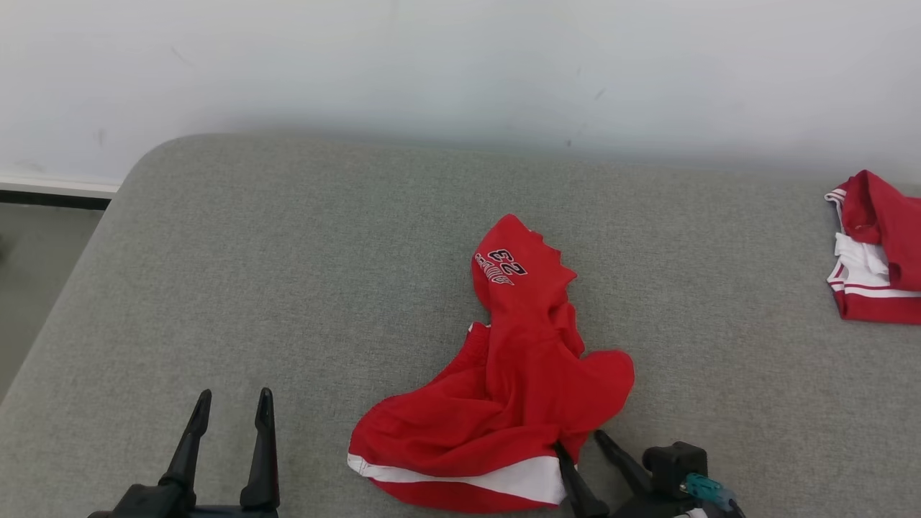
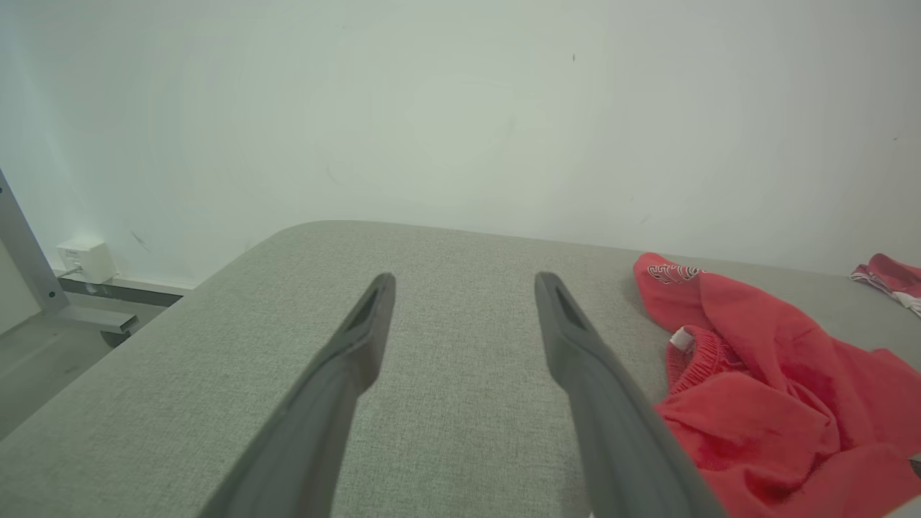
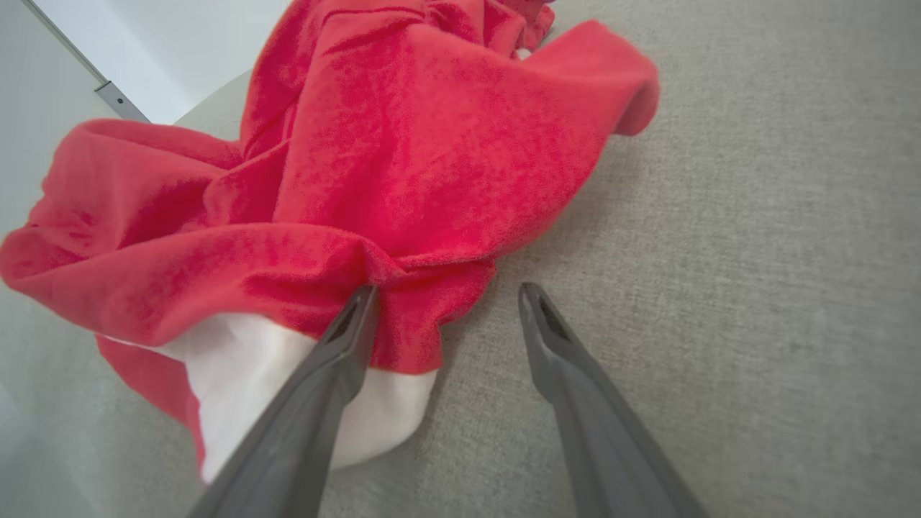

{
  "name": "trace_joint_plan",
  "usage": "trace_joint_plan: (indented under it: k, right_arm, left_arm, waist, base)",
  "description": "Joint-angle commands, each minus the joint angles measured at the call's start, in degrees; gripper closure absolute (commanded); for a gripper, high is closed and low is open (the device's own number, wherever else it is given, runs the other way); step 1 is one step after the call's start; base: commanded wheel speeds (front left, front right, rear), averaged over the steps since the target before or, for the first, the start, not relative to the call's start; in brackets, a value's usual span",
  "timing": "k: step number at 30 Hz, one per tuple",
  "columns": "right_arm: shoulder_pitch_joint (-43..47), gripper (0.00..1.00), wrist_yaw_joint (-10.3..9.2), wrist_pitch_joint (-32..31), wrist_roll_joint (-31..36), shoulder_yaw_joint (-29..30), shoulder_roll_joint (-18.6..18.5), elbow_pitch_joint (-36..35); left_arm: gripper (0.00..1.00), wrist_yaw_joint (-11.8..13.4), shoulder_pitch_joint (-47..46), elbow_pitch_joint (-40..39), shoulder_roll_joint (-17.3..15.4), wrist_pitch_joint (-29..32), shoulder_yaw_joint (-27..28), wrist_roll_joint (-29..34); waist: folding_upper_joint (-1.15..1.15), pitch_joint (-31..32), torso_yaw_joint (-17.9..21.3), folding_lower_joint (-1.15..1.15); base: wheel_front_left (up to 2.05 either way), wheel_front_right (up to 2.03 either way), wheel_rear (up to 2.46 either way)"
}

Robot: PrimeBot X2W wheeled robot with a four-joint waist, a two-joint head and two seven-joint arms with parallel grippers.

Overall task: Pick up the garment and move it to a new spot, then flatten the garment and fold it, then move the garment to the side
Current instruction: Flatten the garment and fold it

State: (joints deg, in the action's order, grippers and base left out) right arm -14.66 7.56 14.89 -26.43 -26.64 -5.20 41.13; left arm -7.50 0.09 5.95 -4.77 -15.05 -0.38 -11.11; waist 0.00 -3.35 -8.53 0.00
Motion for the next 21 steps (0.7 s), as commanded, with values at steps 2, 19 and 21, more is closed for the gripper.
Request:
trace_joint_plan:
  k: [2,19,21]
  right_arm:
    - [-1.2,0.00,-0.18,0.3,-1.5,-1.3,0.7,1.9]
    - [1.0,1.00,-0.18,0.4,3.0,13.1,-4.6,-8.6]
    - [2.3,1.00,-0.18,0.4,5.0,14.8,-5.6,-10.5]
  left_arm:
    - [0.00,0.1,-0.3,-0.1,0.2,-0.2,-0.2,-0.5]
    - [0.00,0.1,-0.4,0.6,0.6,-0.2,0.1,-1.0]
    - [0.00,0.1,-0.2,0.7,0.7,-0.2,0.0,-1.1]
  waist:
    - [0.00,-0.3,-0.5,0.00]
    - [0.00,0.1,1.5,0.00]
    - [0.00,0.2,1.7,0.00]
  base:
    - [0.00,0.00,0.00]
    - [0.00,0.00,0.00]
    - [0.00,0.00,0.00]
